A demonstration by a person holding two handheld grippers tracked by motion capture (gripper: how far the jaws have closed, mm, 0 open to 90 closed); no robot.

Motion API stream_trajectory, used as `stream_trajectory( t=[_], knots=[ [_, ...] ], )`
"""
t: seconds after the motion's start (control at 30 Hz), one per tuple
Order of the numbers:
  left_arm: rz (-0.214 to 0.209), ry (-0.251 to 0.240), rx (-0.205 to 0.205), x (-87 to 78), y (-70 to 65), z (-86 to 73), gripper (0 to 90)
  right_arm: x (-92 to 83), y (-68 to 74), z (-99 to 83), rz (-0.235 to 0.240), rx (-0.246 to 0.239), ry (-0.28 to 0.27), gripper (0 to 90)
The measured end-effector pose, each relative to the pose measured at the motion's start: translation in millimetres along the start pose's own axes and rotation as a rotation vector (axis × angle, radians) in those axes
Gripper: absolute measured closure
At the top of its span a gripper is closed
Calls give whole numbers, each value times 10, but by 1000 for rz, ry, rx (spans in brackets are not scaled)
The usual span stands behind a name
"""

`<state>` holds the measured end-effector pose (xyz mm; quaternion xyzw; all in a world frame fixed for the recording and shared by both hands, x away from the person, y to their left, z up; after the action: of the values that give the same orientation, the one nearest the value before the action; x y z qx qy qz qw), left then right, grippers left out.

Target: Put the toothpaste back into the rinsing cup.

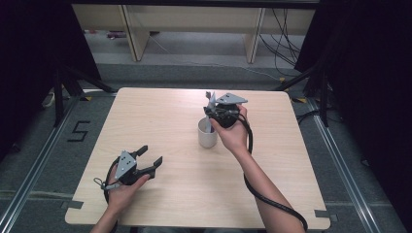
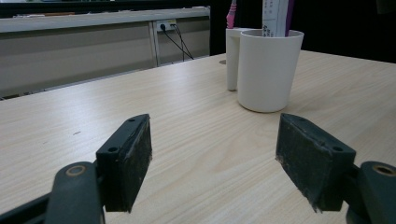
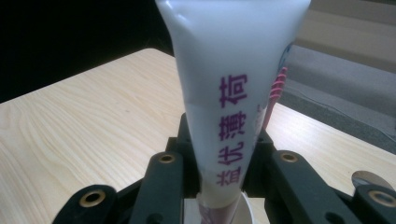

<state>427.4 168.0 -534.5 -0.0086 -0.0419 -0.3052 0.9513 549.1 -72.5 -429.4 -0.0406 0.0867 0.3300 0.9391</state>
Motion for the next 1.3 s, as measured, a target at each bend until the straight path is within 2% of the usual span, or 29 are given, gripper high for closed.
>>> stream_trajectory(
  t=[0.1,0.2,0.33,0.4,0.47,0.5,0.53,0.63,0.67,0.73,0.77,0.83,0.9,0.97,1.0,1.07,1.1,1.17,1.2,1.23,1.3],
  knots=[
    [0,1,-1,1,0,0,267,1,-19,-21,6,-23,5,741],
    [0,1,0,0,-1,0,266,7,1,-54,7,5,16,741],
    [5,15,5,-12,-1,-3,266,21,-18,-79,2,-23,15,740],
    [5,13,4,-11,-2,-2,267,25,14,-106,9,12,26,740],
    [3,10,4,-7,-1,-2,267,37,-8,-116,12,-20,19,740],
    [4,10,3,-8,-2,-2,267,40,8,-128,18,-4,24,740],
    [0,1,0,0,-4,-1,267,31,20,-143,4,14,33,740],
    [5,14,3,-10,-3,-3,267,48,2,-166,15,-8,30,740],
    [5,14,3,-10,-3,-3,267,43,9,-177,11,8,38,739],
    [3,10,2,-7,-2,-2,267,60,8,-191,2,4,24,739],
    [-2,-1,0,2,-4,0,267,52,11,-201,8,11,38,739],
    [-1,0,0,0,-3,0,267,62,1,-213,16,-11,34,739],
    [-1,0,0,0,-3,0,267,62,18,-235,11,13,41,738],
    [-1,0,0,-1,-1,0,267,62,0,-245,10,-12,47,738],
    [-1,0,0,-1,-1,0,267,82,14,-252,17,3,36,737],
    [-1,-1,0,-1,-1,0,267,83,7,-263,10,-2,36,737],
    [-2,-1,0,-1,-1,1,267,77,20,-273,6,19,44,736],
    [-1,-1,0,-1,-1,1,267,68,10,-284,9,10,55,735],
    [-2,0,0,-1,-2,0,267,81,-4,-283,18,-11,44,735],
    [-2,-1,-1,0,-2,0,266,71,11,-295,8,15,55,735],
    [-2,0,0,-1,-1,0,267,80,6,-305,5,14,49,734]
  ],
)
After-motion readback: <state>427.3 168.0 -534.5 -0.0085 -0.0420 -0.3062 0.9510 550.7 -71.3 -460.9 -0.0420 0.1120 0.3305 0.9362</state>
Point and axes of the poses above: each handheld gripper's, and its own axes: x roughly forward along the jaws, z roughly out of its top, y roughly to its left, the point moved 7 cm from there along x, roughly forward along the jaws, and after that the axes turned 13 degrees about -y, right-handed, at the moved point
